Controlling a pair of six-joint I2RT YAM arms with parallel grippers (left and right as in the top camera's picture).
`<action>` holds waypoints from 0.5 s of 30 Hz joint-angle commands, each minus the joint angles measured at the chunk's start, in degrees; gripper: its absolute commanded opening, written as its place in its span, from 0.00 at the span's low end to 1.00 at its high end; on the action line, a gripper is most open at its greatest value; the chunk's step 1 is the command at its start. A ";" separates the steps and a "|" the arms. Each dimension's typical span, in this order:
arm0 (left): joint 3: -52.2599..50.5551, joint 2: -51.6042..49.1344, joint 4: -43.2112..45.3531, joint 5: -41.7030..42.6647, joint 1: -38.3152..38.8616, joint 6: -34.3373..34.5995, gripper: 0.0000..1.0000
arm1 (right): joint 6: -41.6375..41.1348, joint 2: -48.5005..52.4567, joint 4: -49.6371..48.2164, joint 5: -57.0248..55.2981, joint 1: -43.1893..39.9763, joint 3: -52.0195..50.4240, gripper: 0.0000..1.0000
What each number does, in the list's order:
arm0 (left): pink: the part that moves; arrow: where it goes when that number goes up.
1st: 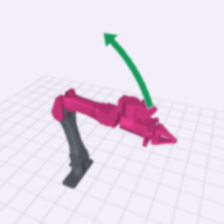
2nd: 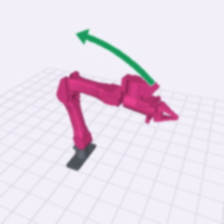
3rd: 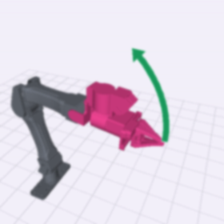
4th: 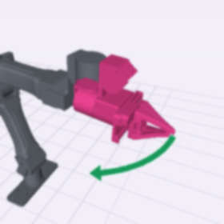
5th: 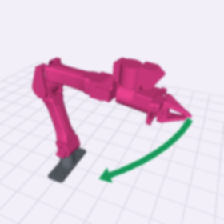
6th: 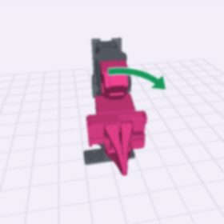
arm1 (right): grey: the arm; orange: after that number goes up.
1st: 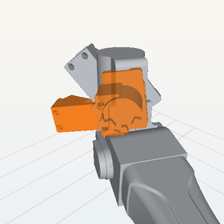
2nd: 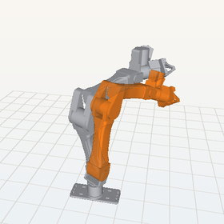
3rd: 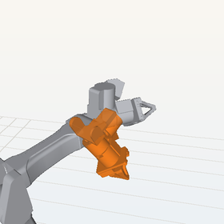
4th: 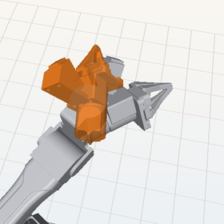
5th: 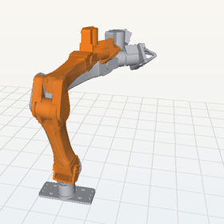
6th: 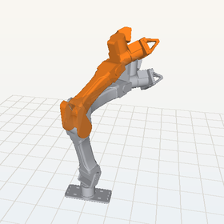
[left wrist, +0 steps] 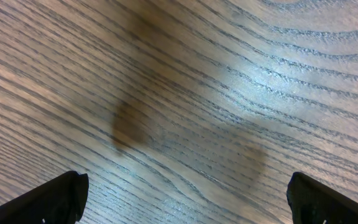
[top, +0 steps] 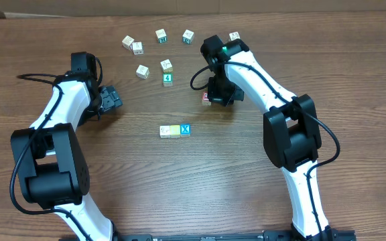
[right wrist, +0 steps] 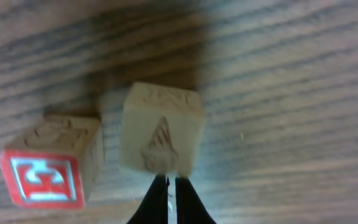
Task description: Form a horizontal line
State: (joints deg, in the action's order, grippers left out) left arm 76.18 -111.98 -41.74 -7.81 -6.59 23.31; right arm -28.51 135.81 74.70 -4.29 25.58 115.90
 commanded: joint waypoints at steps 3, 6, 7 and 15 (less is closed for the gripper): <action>-0.07 -0.20 0.07 -0.72 0.17 -1.49 1.00 | -0.68 -1.05 -5.33 -2.43 0.04 -0.57 0.08; -0.07 -0.20 0.04 -0.72 0.17 -1.49 1.00 | -0.68 -1.05 -8.02 -6.21 0.04 -0.61 0.08; -0.07 -0.20 0.07 -0.72 0.17 -1.49 1.00 | -0.68 -1.05 -9.11 -7.30 0.04 -0.72 0.08; -0.07 -0.20 0.04 -0.72 0.20 -1.49 1.00 | -0.63 -1.14 -13.84 -12.39 -0.22 0.24 0.05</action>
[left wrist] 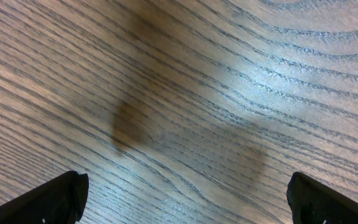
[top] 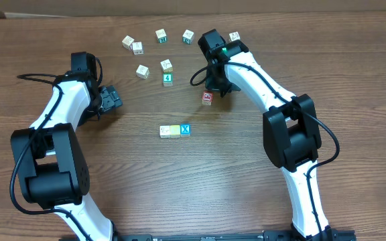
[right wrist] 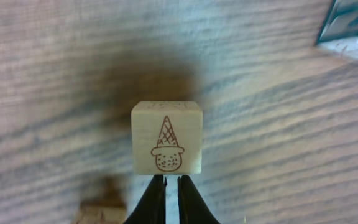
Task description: Form a horizontal line
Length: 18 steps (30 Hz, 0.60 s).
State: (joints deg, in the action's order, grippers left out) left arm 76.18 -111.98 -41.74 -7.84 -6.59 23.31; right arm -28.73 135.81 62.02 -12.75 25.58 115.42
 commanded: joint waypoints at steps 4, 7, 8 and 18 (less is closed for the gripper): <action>-0.07 -0.20 0.07 -0.70 0.17 -1.49 1.00 | -0.04 -1.20 2.82 -2.10 -0.55 7.34 0.05; -0.07 -0.20 0.07 -0.70 0.17 -1.49 1.00 | 0.02 -1.33 9.90 0.44 -0.52 13.60 0.05; -0.09 -0.20 0.07 -0.70 0.17 -1.49 1.00 | 0.02 -1.33 11.41 1.46 -0.52 15.04 0.05; -0.07 -0.20 0.07 -0.70 0.17 -1.49 1.00 | -0.02 -1.33 18.51 10.56 -0.85 18.05 0.70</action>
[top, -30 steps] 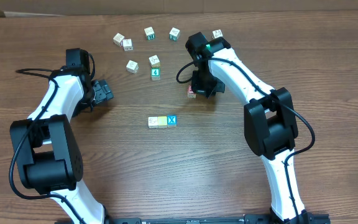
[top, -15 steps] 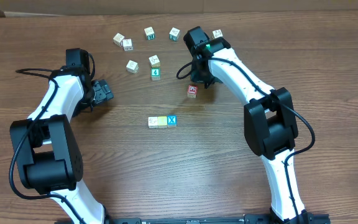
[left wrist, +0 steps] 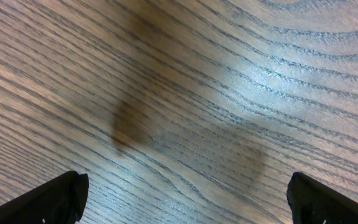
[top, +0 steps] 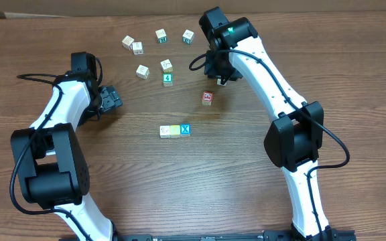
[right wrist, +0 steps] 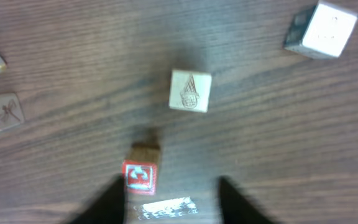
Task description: Form a horizontal line
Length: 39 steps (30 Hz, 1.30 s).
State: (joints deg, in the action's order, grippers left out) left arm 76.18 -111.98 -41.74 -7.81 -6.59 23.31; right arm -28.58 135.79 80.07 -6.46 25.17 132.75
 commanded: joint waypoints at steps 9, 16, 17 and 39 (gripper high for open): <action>-0.07 -0.20 0.07 -0.72 0.20 -1.49 1.00 | -4.63 -1.25 -0.17 6.51 0.28 -3.34 0.79; -0.07 -0.20 0.07 -0.72 0.17 -1.49 1.00 | -4.63 -1.25 -4.13 6.58 0.42 -9.42 0.72; -0.07 -0.20 0.07 -0.72 0.17 -1.49 1.00 | -4.63 -1.20 -5.07 6.56 0.52 -10.27 0.70; -0.09 -0.20 0.04 -0.72 0.17 -1.49 1.00 | -4.66 -1.20 -14.69 -0.94 4.50 -17.73 0.37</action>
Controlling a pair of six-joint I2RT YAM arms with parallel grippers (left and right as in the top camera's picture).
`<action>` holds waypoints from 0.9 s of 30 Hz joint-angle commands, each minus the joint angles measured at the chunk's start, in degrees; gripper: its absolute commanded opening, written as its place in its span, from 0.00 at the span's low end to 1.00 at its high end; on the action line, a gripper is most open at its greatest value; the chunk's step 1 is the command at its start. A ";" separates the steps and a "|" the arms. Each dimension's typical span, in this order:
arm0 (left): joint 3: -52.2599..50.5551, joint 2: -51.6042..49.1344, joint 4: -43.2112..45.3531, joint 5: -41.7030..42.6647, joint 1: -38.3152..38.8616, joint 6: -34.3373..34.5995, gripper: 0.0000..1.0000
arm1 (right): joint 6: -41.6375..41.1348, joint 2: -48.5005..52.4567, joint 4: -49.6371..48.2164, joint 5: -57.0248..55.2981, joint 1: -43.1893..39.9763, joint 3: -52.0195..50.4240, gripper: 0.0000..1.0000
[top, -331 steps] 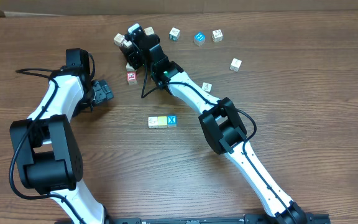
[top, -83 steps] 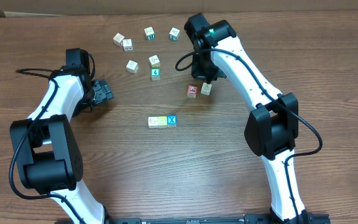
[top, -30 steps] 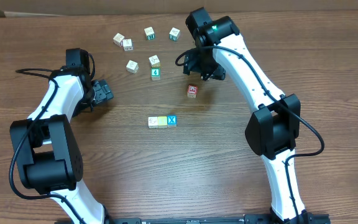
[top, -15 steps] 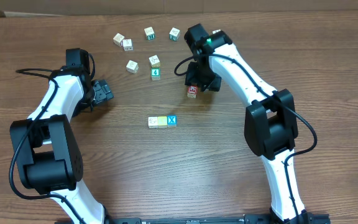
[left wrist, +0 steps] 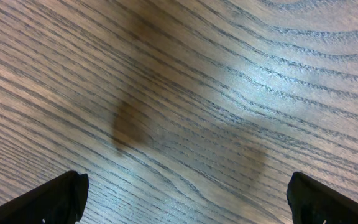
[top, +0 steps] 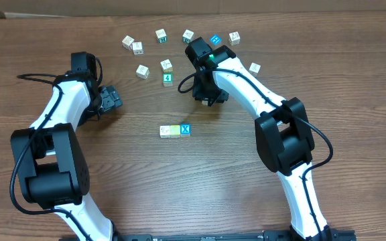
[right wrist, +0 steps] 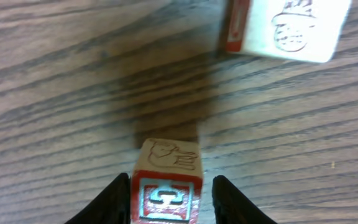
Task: Form a horizontal line
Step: 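Move the held red block down toward the blue-X block row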
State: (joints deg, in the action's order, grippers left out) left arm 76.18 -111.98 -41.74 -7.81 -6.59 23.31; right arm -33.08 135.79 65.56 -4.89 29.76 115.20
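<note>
A row of three blocks [top: 175,130], cream, pale green and blue with an X, lies at mid table. My right gripper [top: 206,96] is low behind that row. In the right wrist view it [right wrist: 171,183] stands open around a red block [right wrist: 166,190]: the left finger [right wrist: 118,199] is close against the block, the right finger [right wrist: 229,199] a little apart. Another block with a red side [right wrist: 284,28] lies just beyond. My left gripper [top: 110,100] is open over bare wood [left wrist: 185,124], far left of the row.
Several loose blocks lie at the back: a green 4 block [top: 167,78], cream ones [top: 143,70] [top: 133,44], a blue one [top: 214,40] and a cream one [top: 254,67] right of my right arm.
My right gripper was open high above the cone block and the red block. Now it is down at the table with its open fingers on either side of the red block. The left arm is unchanged.
My right gripper's shut fingertips were at the cone block, which lay against the red block. Then the cone block stood apart from the red one, still at the shut tips. Then the gripper was open, high above both. Now it straddles the red block.
</note>
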 commanded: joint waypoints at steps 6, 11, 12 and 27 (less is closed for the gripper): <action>-0.09 -0.20 0.07 -0.72 0.17 -1.49 1.00 | -0.15 -1.20 -0.20 -2.99 -0.07 -0.17 0.36; -0.09 -0.20 0.07 -0.72 0.20 -1.49 0.99 | 0.07 -1.20 -0.85 -3.04 -0.09 -0.17 0.32; -0.09 -0.20 0.07 -0.72 0.17 -1.49 1.00 | 0.09 -1.20 -1.01 -3.06 -0.09 -0.20 0.32; -0.09 -0.20 0.07 -0.72 0.17 -1.49 1.00 | 0.04 -1.29 -1.01 -3.26 -0.09 -0.09 0.25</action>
State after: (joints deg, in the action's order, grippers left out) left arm 76.18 -111.98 -41.74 -7.84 -6.59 23.31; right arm -33.01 135.79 64.51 -7.51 29.71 115.20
